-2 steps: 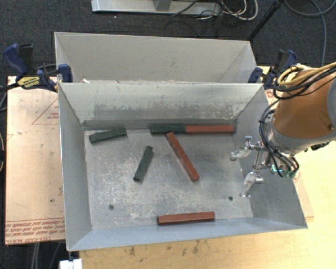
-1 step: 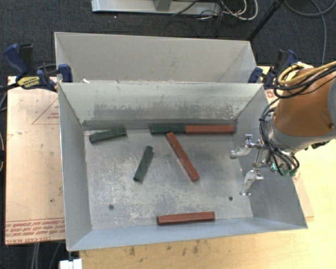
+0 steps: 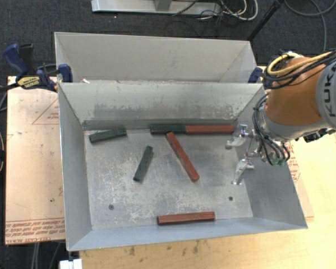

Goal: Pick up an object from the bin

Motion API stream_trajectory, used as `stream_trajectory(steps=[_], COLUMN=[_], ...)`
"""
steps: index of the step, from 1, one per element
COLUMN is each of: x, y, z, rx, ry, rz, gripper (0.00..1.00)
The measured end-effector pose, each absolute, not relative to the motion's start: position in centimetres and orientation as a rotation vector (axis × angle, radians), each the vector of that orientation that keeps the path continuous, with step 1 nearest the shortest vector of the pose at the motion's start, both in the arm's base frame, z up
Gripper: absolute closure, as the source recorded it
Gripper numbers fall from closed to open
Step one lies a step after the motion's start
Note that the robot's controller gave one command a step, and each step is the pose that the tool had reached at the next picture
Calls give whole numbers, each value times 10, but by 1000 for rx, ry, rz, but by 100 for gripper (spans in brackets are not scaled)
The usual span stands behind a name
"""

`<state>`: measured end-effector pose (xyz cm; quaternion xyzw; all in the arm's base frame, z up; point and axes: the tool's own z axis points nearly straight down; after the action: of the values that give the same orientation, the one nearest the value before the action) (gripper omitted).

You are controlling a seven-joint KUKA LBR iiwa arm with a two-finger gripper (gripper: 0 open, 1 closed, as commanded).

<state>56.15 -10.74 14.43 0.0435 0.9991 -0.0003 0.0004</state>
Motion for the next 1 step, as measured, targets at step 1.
stream_trajectory(steps=[1], x=[596], y=[-84], z=[125], rx=[228], ry=[3130], rz=[1], gripper=[100])
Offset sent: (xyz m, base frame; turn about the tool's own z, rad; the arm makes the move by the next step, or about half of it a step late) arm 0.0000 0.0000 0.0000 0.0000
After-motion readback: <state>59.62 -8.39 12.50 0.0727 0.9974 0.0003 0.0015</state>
